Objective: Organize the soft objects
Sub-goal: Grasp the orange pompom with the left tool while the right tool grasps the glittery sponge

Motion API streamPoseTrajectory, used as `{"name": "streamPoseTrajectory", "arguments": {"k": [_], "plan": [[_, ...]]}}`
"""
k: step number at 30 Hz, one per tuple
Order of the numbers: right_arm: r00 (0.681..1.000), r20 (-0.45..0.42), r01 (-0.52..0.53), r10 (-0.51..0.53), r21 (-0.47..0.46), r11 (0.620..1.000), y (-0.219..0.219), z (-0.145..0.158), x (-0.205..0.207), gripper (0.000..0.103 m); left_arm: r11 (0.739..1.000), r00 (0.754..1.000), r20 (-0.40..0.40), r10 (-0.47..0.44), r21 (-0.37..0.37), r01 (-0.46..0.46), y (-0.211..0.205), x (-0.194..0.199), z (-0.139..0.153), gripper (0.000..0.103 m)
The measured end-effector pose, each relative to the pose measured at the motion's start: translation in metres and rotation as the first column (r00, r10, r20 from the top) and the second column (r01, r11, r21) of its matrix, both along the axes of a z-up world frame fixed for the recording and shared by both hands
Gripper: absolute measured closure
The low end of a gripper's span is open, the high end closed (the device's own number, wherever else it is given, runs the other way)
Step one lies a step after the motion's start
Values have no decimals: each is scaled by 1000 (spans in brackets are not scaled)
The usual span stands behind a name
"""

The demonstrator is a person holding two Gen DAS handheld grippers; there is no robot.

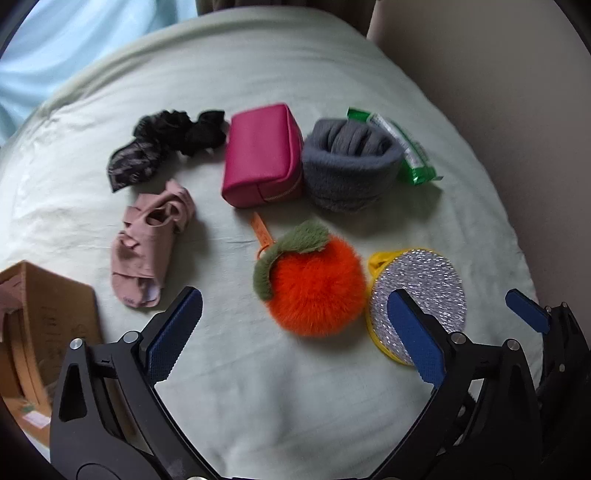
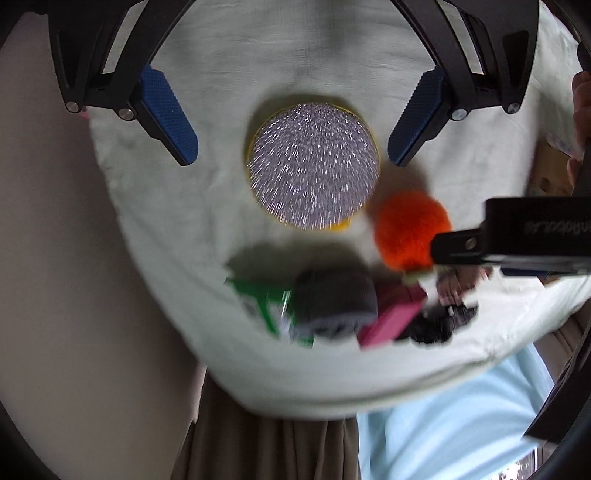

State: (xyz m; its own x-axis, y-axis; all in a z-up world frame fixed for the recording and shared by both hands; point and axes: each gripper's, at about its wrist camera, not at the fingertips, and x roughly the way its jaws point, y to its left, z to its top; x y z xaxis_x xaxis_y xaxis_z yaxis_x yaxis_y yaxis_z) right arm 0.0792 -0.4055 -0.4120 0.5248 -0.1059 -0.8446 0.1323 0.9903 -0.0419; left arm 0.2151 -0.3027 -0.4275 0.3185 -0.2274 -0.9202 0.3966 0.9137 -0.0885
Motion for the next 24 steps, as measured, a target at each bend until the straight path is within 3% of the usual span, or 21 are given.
{"name": "streamPoseTrajectory", "arguments": {"k": [7, 9, 12, 19, 24], "plan": [[997, -74, -38, 39, 18, 999, -4, -31, 28, 1, 1000, 998, -69, -5, 29, 7, -17, 23, -42, 10], [995, -84, -47, 50, 31, 998, -4, -37, 35, 3, 999, 994, -106, -10, 39, 15, -21, 29, -57, 29], [990, -106, -84, 88, 45, 995, -4, -47, 42, 9, 999, 989, -150, -12, 40, 18, -25, 34, -73, 45], [988, -116, -88, 98, 86, 992, -7, -55, 41, 15, 998, 991, -130, -19, 57, 27, -26, 40, -84, 60], [987, -119, -99, 111, 98, 990, -7, -52, 38, 27, 999, 992, -129, -9, 51, 16, -20, 48, -79, 66]]}}
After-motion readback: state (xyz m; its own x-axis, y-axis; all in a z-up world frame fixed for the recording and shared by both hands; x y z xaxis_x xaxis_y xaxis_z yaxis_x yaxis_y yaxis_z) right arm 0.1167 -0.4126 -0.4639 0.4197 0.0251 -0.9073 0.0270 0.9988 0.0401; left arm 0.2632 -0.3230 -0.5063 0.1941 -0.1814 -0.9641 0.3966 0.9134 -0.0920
